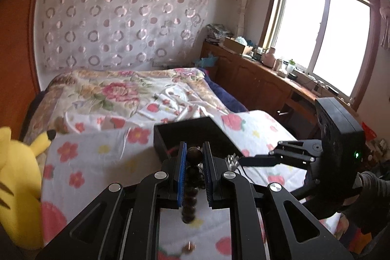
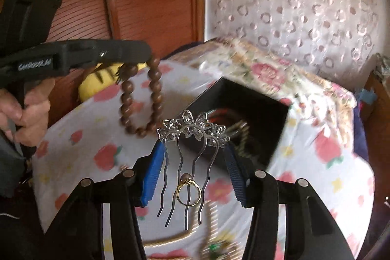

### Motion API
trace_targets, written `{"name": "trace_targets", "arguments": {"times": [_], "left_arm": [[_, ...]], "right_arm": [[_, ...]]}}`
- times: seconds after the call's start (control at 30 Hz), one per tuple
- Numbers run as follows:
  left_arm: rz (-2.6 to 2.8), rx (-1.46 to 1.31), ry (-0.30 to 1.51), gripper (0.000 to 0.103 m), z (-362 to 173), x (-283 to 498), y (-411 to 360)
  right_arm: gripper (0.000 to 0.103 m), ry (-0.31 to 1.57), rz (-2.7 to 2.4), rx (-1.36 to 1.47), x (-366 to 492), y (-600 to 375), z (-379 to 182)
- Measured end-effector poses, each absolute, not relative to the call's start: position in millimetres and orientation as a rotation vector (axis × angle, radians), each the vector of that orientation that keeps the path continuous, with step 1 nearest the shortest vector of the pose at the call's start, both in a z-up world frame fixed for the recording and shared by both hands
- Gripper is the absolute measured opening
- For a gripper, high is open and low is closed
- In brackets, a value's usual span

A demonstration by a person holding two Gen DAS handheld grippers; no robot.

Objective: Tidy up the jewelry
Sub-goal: 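Lower the hairpin into the black box with right while left drops the bead bracelet in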

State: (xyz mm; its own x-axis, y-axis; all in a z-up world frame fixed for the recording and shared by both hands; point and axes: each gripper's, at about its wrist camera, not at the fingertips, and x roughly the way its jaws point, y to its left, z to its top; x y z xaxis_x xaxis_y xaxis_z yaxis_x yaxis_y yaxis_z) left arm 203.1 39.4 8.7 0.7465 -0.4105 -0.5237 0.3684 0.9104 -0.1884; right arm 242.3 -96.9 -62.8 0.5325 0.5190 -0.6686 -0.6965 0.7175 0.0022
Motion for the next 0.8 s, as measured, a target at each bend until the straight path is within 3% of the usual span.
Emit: {"name": "trace_targets", "arguments": {"times": [0.33,0.37,0.6,0.8], "left_arm": [[-0.42,-0.037,0.589,0.012,21,256,12],[-0.415,-0.035,0.595,0.012,20,261,11],[-0.386,-0.06,0.675,0.012,-4,286,12],[-0.38,-0.061,0.681,0.036,-5,282,16]], "right_arm": [[0.054,0.691,0.706,-0.244,298,-103,-63],[0.046,0.694,0.709,-0.244,300,-103,-65],[0.047,0.698,0.698,-0.221,317,-108,-68],[0.047,0.687,0.681,-0.198,296,-131,-64]]}}
